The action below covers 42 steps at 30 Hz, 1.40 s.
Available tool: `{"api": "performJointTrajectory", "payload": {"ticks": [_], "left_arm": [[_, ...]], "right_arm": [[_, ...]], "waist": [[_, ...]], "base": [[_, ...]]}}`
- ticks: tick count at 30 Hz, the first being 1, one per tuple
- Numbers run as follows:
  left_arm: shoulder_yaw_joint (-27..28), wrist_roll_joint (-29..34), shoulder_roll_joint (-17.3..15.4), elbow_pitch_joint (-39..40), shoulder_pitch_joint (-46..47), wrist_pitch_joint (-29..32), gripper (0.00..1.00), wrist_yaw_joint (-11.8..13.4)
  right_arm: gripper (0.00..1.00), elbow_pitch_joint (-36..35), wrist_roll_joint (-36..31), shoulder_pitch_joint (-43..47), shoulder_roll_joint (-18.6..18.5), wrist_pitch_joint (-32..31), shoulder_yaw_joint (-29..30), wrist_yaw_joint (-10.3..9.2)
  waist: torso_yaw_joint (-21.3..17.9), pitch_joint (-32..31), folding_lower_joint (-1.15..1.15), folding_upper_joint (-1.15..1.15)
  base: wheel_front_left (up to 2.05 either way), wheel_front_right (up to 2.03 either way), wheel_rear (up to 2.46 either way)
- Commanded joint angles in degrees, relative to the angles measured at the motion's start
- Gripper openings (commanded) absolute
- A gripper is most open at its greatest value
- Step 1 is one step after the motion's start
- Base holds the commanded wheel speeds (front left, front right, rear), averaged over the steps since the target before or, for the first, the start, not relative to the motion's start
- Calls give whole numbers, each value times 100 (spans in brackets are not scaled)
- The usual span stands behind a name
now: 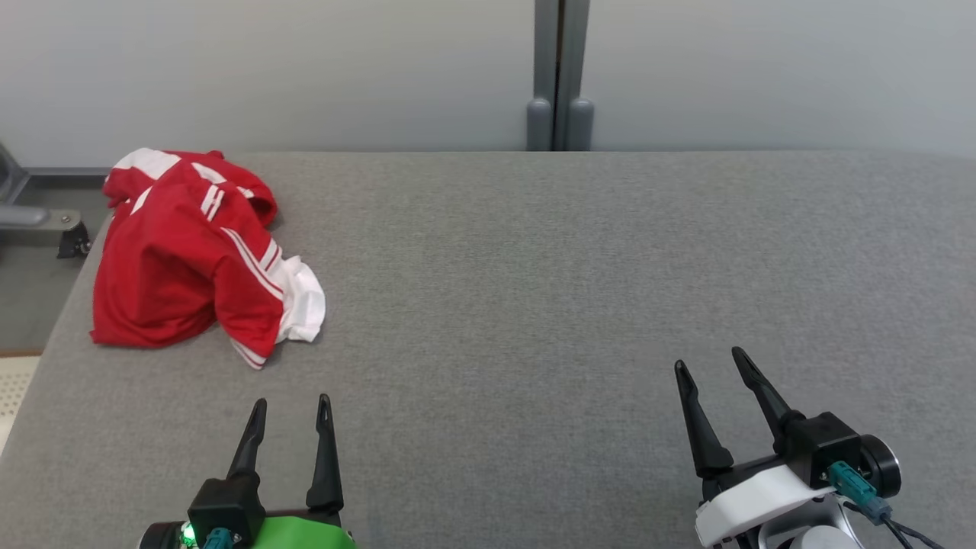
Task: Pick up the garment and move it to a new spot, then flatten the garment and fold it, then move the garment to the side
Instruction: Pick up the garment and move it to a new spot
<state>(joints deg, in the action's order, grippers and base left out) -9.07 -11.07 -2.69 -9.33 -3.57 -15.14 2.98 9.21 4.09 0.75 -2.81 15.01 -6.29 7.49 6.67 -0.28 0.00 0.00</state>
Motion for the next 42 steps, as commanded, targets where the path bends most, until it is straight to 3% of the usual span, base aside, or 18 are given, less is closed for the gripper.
{"api": "performJointTrajectory", "payload": {"ticks": [1, 9, 15, 24, 28, 32, 37, 42], "left_arm": [[52, 35, -38, 38, -32, -2, 100, -11], [302, 119, -34, 66, -135, -2, 100, -76], [444, 101, -33, 149, -256, -2, 100, -69], [484, -62, -31, 276, -343, -1, 100, 11], [729, -78, -33, 368, -91, -1, 100, 49], [1024, 95, -97, 608, 318, 0, 100, -69], [1286, 330, -520, 814, 1337, 0, 100, -270], [1251, 449, -1146, 389, 2579, 132, 100, -614]], "right_arm": [[100, -27, 41, 21, -15, 26, -20, 0], [100, 2, 120, 17, -15, 23, -209, 0], [100, 30, 140, -38, -14, 23, -365, 0], [100, 66, 25, -189, -20, 23, -453, -1], [100, 26, -98, -234, -19, 23, -374, -1], [100, -13, -285, -342, -20, 23, -262, -1], [100, -103, -461, -596, -20, 23, -125, -1], [100, -254, -572, -861, -19, 23, -59, -1]], "waist": [[619, -20, 0, 0], [1781, -73, 0, 0], [2236, -84, 0, 0], [2260, 68, 0, 0], [2106, 247, 0, 0], [1908, 540, 0, 0], [1611, 933, 0, 0], [1296, 1320, 0, 0]], "base": [[0, 0, 0], [0, 0, 0], [0, 0, 0], [0, 0, 0], [0, 0, 0], [0, 0, 0], [0, 0, 0], [0, 0, 0]]}}
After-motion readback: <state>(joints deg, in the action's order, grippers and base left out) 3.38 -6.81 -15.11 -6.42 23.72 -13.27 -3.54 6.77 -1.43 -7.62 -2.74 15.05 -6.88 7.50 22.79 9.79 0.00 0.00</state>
